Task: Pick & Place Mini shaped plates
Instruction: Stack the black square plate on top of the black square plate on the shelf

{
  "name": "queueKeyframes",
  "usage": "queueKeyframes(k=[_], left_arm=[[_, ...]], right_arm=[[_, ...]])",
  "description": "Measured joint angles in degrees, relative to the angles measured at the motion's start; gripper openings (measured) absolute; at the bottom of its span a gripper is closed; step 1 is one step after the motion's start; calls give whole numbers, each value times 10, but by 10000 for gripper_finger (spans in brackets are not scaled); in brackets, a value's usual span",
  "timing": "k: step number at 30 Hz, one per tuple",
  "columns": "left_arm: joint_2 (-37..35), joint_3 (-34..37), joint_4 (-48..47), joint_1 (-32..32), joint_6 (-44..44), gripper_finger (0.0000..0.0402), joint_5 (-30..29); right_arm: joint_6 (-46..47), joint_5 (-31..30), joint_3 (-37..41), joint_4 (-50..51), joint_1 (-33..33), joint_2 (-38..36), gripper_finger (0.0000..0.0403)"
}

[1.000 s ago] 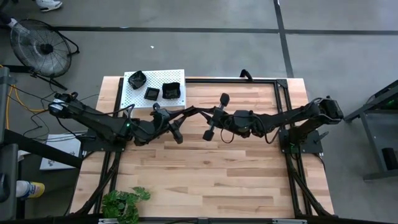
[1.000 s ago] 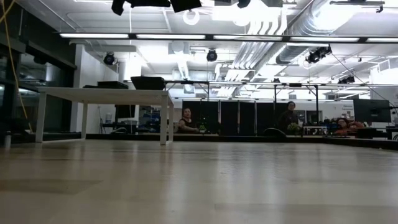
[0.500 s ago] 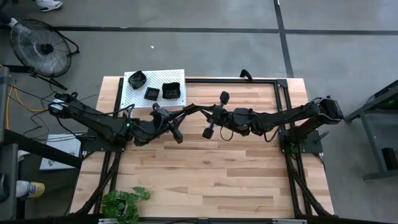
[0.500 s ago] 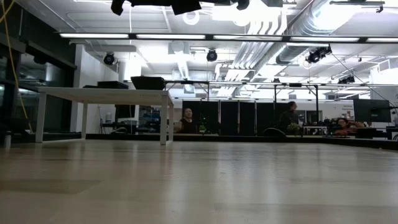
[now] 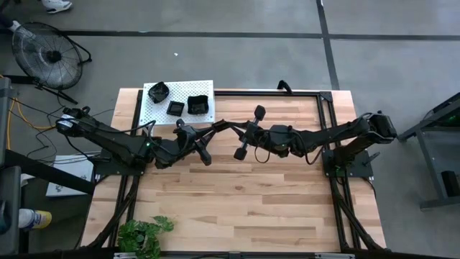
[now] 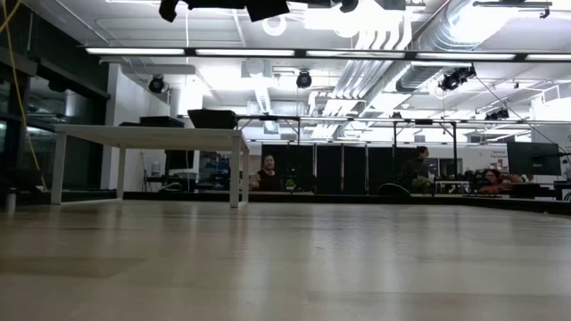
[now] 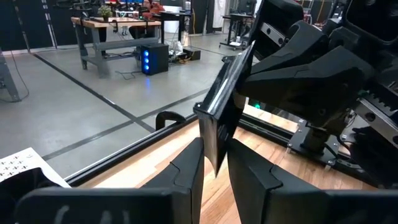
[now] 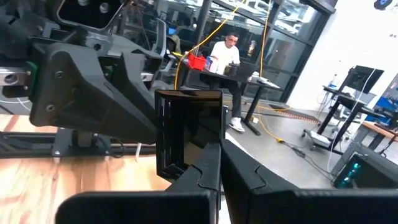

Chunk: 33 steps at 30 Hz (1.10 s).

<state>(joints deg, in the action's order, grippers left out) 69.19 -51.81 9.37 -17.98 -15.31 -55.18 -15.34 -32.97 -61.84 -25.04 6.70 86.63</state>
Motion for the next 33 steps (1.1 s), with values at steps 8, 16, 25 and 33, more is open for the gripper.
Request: queueKeyframes(k=[8, 16, 25, 33], left_arm=[[0, 0, 0, 0, 0, 67, -1], [0, 0, 10, 0, -6, 67, -31], [0, 0, 12, 0, -11, 67, -41], [0, 0, 15, 24, -16, 67, -30]], right_arm=[[-9, -1, 0, -4, 0, 0, 0], [-32, -1, 0, -10, -7, 0, 0], [-29, 25, 0, -29, -28, 0, 0], [-29, 42, 0, -31, -33, 5, 0]])
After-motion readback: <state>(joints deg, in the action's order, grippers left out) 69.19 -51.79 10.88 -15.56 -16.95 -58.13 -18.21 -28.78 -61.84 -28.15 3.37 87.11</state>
